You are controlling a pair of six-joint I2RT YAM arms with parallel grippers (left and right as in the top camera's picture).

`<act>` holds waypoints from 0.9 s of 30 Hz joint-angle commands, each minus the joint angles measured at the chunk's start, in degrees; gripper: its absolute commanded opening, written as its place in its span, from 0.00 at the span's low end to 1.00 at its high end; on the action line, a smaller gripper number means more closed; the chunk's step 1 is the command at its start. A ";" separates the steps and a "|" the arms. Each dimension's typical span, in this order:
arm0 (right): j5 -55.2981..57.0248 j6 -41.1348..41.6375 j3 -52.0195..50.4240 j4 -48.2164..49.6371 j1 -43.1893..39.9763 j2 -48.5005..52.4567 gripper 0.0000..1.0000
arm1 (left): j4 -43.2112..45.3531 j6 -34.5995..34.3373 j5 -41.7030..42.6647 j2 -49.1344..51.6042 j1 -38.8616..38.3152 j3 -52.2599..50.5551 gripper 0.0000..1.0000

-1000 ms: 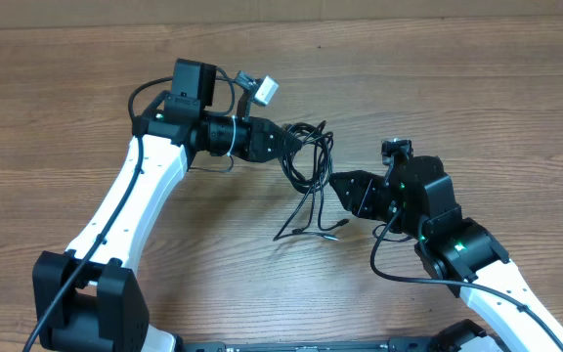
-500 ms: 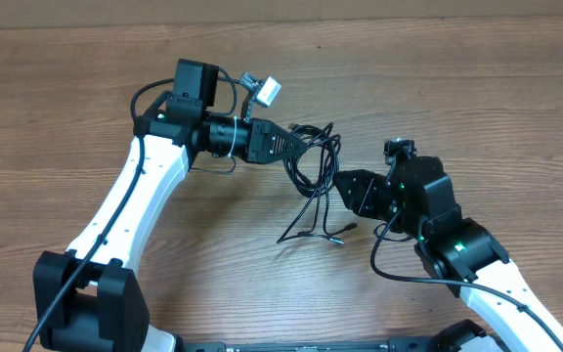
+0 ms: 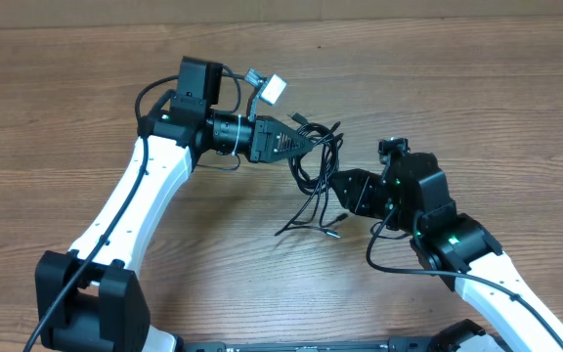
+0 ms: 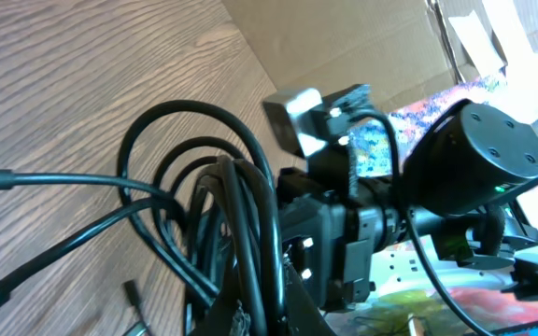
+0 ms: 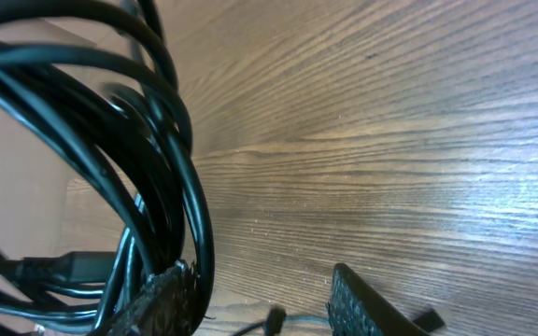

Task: Untangle cables

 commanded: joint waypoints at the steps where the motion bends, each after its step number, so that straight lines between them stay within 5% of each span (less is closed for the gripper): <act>1: -1.77 0.22 1.01 1.14 -0.07 2.08 0.45 | 1.01 -0.55 3.21 -0.59 -2.12 0.81 0.04; 17: 7.21 6.10 1.01 2.03 -0.07 4.61 0.45 | 7.13 -0.55 17.70 -0.61 -3.10 0.81 0.04; 27: 16.06 12.09 1.01 -5.73 -0.11 4.66 0.45 | 7.63 -3.43 7.23 -0.61 2.03 0.81 0.04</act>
